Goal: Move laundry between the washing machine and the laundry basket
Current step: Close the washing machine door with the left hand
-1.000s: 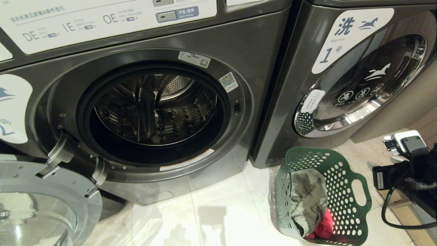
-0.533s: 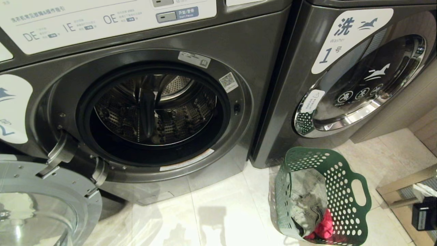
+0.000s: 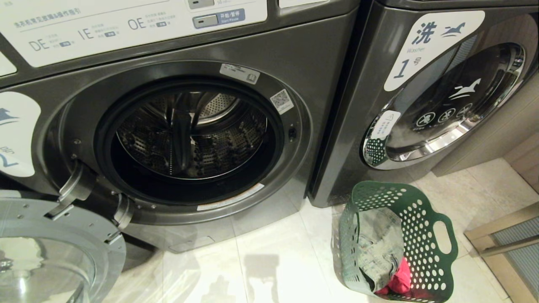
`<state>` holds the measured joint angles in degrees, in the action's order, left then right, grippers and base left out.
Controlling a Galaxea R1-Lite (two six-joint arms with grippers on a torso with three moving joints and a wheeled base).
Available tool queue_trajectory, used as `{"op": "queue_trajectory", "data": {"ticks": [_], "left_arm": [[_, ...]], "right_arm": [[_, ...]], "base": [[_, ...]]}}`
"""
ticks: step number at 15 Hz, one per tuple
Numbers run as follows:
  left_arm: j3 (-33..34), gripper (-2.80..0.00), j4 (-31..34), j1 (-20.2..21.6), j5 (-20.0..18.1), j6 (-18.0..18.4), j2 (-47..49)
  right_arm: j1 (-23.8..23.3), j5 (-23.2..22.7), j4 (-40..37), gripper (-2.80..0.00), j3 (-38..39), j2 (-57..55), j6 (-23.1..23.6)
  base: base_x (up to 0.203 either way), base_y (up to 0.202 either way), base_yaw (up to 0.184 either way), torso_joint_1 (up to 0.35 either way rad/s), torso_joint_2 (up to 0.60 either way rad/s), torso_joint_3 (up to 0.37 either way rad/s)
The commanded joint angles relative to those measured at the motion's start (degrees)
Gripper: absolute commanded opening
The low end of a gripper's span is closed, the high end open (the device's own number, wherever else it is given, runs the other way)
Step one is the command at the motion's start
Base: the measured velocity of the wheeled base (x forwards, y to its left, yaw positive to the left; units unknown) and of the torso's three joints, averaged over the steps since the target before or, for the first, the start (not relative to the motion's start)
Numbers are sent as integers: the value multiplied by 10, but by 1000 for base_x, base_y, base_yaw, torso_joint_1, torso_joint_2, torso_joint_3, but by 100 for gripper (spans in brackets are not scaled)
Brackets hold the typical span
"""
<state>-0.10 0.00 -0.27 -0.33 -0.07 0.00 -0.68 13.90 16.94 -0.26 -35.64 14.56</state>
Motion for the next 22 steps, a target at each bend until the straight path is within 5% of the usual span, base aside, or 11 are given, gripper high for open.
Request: {"op": "queue_trajectory", "data": {"ticks": [1,5,9,13,22], "left_arm": [[0,-280,0,0,0,0,0],[0,-280,0,0,0,0,1],[0,-280,0,0,0,0,1],[0,-280,0,0,0,0,0],[0,-280,0,0,0,0,0]], "right_arm": [[24,-12,-93,-280,-6,135,2],[53,-99,-108,-280,1,199,-43],[22,-118,-124,-280,2,200,-91],[9,-148,-163,-280,1,352,-85],[5,-156,-170,-280,2,355,-83]], "base": [[0,0,0,0,0,0],[0,0,0,0,0,0],[0,0,0,0,0,0],[0,0,0,0,0,0],[0,0,0,0,0,0]]}}
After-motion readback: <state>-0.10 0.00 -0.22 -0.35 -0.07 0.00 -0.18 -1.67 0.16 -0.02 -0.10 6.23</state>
